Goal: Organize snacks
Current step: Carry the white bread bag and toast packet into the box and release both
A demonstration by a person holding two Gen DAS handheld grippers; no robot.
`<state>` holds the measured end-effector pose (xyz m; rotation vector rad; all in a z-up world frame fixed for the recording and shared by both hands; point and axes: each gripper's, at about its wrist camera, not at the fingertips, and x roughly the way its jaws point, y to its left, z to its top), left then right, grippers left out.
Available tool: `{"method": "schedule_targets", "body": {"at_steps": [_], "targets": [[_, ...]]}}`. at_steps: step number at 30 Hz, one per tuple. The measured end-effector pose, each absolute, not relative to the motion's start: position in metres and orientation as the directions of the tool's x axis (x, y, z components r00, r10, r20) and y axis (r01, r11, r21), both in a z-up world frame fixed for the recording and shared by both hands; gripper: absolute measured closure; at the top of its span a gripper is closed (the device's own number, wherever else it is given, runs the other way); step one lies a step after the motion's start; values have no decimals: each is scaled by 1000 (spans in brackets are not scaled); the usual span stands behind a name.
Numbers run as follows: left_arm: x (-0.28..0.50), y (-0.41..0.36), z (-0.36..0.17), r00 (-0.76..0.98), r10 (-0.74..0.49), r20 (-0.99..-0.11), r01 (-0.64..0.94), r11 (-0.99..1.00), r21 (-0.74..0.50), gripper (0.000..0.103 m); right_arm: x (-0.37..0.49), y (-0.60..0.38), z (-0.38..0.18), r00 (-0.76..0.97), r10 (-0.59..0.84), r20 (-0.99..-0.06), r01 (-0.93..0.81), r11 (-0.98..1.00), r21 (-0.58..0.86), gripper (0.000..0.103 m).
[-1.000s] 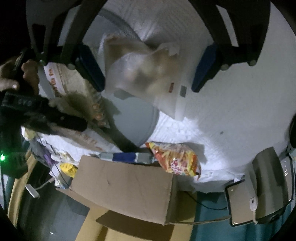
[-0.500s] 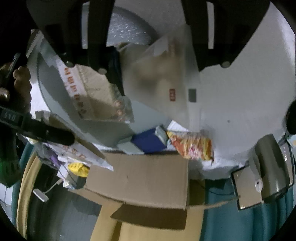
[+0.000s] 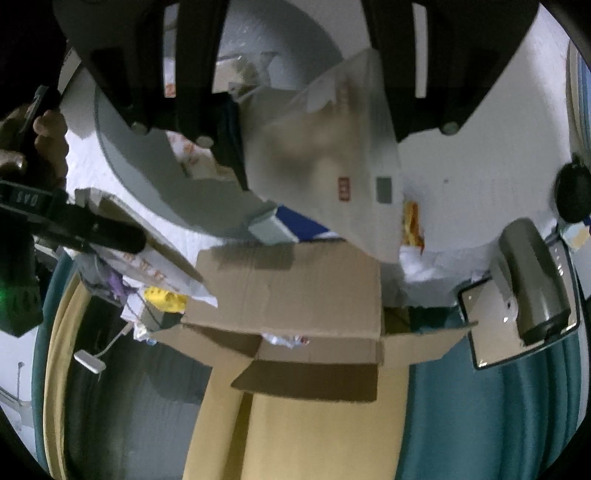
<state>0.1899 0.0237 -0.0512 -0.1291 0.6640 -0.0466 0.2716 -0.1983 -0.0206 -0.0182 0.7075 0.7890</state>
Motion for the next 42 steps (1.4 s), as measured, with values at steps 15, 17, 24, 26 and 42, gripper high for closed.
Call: {"method": "schedule_targets", "body": {"at_steps": [15,17,24,26,42], "targets": [[227,30,-15,827,-98,-553,-7,983,-184,57,310,-198,3,491,666,-562,-665,703,251,26],[234,35,-12,829,-95,-552,-19,980,-197,57,317,-198,4,491,666,-561,-665,703,253,26],[260,41,-1,838,-103,-535,-19,976,-218,57,340,-193,8,486,669,-562,-663,701,262,26],[266,42,-1,839,-116,-532,-13,973,-232,57,345,-191,9,487,670,-560,-662,701,263,26],[330,40,14,844,-160,-512,53,975,-217,57,398,-170,17,505,630,-590,-627,738,251,26]]}}
